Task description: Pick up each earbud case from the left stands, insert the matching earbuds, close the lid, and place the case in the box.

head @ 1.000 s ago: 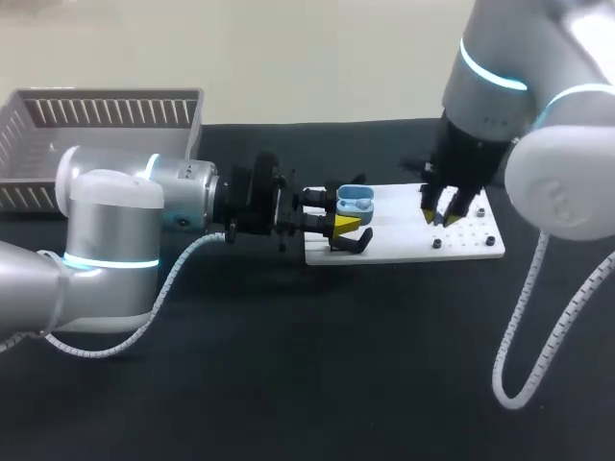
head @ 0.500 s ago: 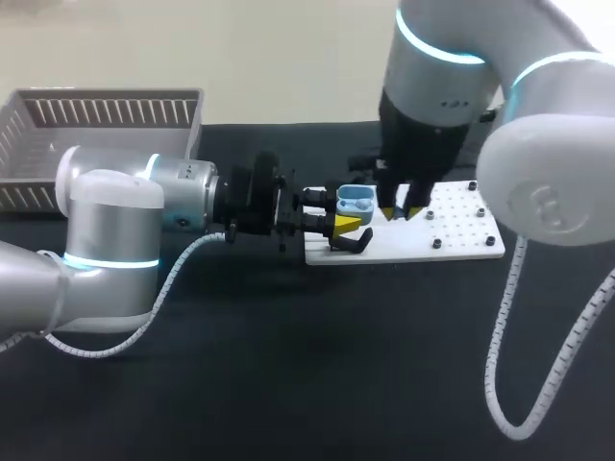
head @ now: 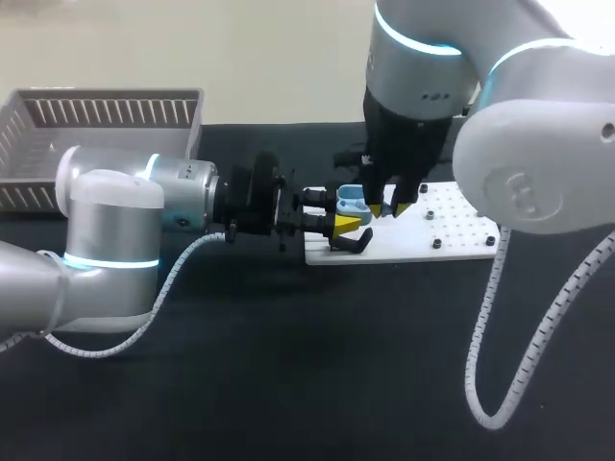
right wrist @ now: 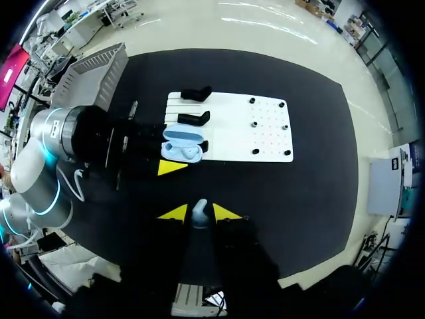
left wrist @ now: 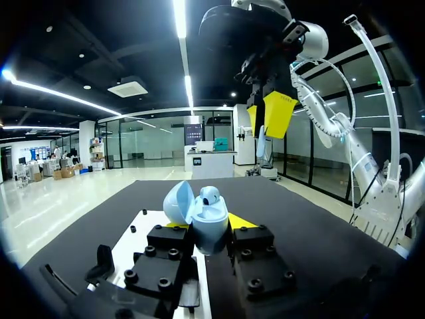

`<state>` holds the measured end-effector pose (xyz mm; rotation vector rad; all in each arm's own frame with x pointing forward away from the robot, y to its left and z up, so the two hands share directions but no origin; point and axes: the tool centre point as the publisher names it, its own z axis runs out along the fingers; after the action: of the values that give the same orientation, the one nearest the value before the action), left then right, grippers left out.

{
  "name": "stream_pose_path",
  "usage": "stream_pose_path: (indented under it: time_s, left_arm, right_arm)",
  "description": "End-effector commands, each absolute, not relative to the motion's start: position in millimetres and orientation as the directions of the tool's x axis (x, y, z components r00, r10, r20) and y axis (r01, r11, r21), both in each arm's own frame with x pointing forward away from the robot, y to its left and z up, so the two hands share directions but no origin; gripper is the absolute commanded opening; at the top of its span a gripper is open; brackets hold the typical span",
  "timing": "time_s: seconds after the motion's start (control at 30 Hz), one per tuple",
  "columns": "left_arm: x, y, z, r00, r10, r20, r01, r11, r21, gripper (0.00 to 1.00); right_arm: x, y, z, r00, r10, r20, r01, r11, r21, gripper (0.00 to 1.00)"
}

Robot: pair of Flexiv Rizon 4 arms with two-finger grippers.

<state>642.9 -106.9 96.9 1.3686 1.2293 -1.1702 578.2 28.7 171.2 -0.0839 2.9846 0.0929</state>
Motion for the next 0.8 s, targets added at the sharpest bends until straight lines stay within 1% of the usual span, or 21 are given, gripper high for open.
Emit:
stream_pose_path:
  time_s: [0.03, 0.13, 0.2, 0.27, 0.37, 0.57, 0.8]
  left_arm:
    - [641.5, -107.1, 96.6, 0.049, 0.116, -0.992, 0.997, -0.067, 0.041, 0.0]
    - [641.5, -107.1, 96.6, 0.049, 0.116, -0.992, 0.997, -0.067, 0.041, 0.0]
    - [641.5, -107.1, 96.6, 0.049, 0.116, -0.992, 0.997, -0.067, 0.041, 0.0]
    - [641.5, -107.1, 96.6, 0.049, 0.116, -0.992, 0.997, -0.067, 0.041, 0.0]
    - [641.5, -107.1, 96.6, 0.049, 0.116, -0.992, 0.997, -0.067, 0.041, 0.0]
    - [641.5, -107.1, 96.6, 0.049, 0.116, -0.992, 0.997, -0.067, 0.041, 0.0]
    - [641.5, -107.1, 96.6, 0.049, 0.116, -0.992, 0.997, -0.067, 0.041, 0.0]
  right_arm:
    - [577.6, 28.2, 171.4, -0.986, -0.05, -0.157, -0.06, 0.997, 0.057, 0.0]
    - [579.2, 32.8, 173.4, -0.985, -0.079, -0.154, -0.084, 0.996, 0.03, 0.0]
    - [580.8, 37.3, 172.9, -0.984, -0.091, -0.153, -0.083, 0.995, -0.056, 0.0]
    - [581.3, 40.9, 172.6, -0.983, -0.112, -0.146, -0.107, 0.993, -0.041, 0.0]
    - [583.2, 44.7, 171.7, -0.982, -0.129, -0.14, -0.119, 0.99, -0.076, 0.0]
    - [585.8, 53.8, 172.9, -0.978, -0.153, -0.14, -0.142, 0.986, -0.09, 0.0]
    - [590.8, 59.1, 175.2, -0.978, -0.172, -0.114, -0.166, 0.984, -0.067, 0.0]
